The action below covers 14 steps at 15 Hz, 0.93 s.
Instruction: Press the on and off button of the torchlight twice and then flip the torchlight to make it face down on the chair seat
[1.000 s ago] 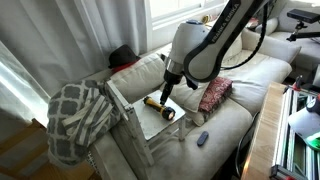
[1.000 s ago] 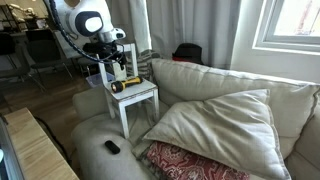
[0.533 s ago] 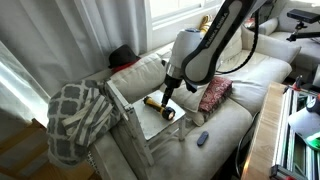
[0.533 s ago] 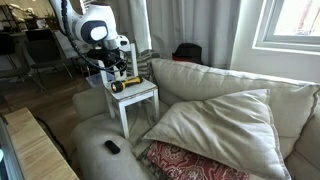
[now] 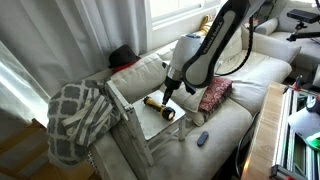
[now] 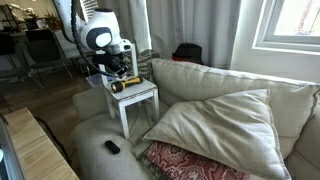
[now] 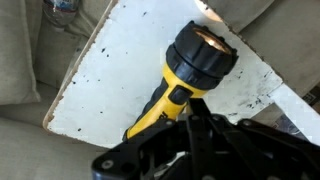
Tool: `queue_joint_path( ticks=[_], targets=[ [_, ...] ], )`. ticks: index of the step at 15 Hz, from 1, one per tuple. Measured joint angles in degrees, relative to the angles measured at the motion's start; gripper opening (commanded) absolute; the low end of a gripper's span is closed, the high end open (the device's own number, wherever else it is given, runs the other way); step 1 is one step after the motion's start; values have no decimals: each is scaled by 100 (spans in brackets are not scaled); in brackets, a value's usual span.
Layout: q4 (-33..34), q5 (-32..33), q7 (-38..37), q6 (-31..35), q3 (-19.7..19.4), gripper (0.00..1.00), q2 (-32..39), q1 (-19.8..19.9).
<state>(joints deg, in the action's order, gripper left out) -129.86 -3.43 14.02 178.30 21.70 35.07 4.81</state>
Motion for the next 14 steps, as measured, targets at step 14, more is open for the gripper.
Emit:
queue_joint_path(
  ticks=[14],
  targets=[
    [119, 451, -4, 293, 14, 0, 332, 135]
  ],
)
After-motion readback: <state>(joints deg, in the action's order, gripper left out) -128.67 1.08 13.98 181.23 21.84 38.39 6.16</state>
